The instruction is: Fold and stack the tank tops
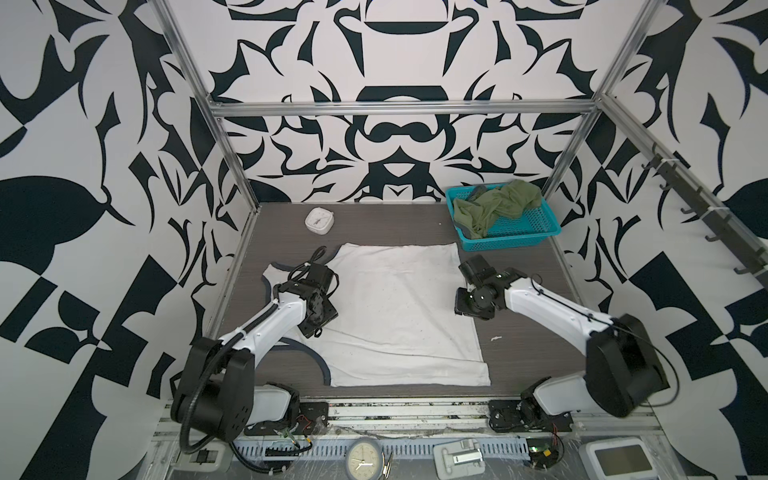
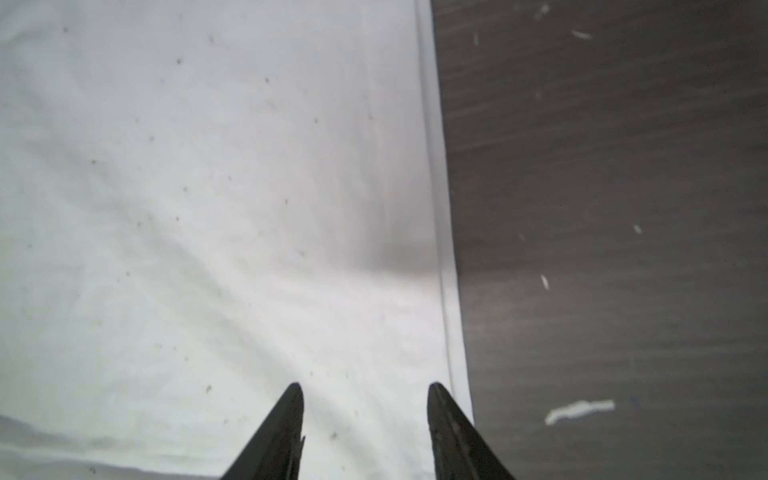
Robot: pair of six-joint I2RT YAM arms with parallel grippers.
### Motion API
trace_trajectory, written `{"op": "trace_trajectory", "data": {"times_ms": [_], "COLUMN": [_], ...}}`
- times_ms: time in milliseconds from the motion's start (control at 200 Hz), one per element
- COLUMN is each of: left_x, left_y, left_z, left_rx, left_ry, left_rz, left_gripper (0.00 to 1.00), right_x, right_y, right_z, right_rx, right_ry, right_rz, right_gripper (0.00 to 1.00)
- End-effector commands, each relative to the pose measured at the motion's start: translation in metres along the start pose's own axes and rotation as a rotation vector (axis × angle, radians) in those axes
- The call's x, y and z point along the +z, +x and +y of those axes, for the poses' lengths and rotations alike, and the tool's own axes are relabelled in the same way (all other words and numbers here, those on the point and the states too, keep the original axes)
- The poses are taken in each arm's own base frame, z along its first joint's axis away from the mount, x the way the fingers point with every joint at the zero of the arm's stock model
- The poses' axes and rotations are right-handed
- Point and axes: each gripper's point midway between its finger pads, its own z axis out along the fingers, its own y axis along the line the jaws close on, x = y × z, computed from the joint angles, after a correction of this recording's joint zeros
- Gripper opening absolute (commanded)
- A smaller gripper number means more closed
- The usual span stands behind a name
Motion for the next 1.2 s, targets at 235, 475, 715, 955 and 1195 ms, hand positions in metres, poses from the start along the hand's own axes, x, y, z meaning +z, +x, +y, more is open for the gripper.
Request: {"op": "trace_trajectory", "data": {"times_ms": [235,475,715,955,1195], "left_x": [0.035,0.047,0.045,0.043,0.001], "left_y": [-0.025,-0.02,-0.019,-0.024,-0.062], "left_z": [-0.004,0.025,0.055,0.061,0.034], "left_rx": [-0.067,-0.163,-0.249,-0.305,-0.21], "left_ry": [0.064,0.044,0.008,0.032,0.099], "left_rz": [0.034,0.063,0.051,0.031,-0.05], "left_gripper": [0.67,0.78,0.82,0.82,0.84], "right_x": [0.027,0.069,0.075,0.075,0.062], "right_y": [-0.061,-0.061,-0.065,-0.073,-0.08], "right_z": [0.088,0.059,-0.001,-0.022,0.014], "right_rx": [-0.14,-0.126,-0.031,-0.004,-0.077], "right_ry": [-0.189,-0.061,0.07,0.11,-0.003], "right_rz": [-0.033,0.034,0.035,0.018,-0.005], "right_gripper": [0.5,0.49,0.47,0.47,0.48]}}
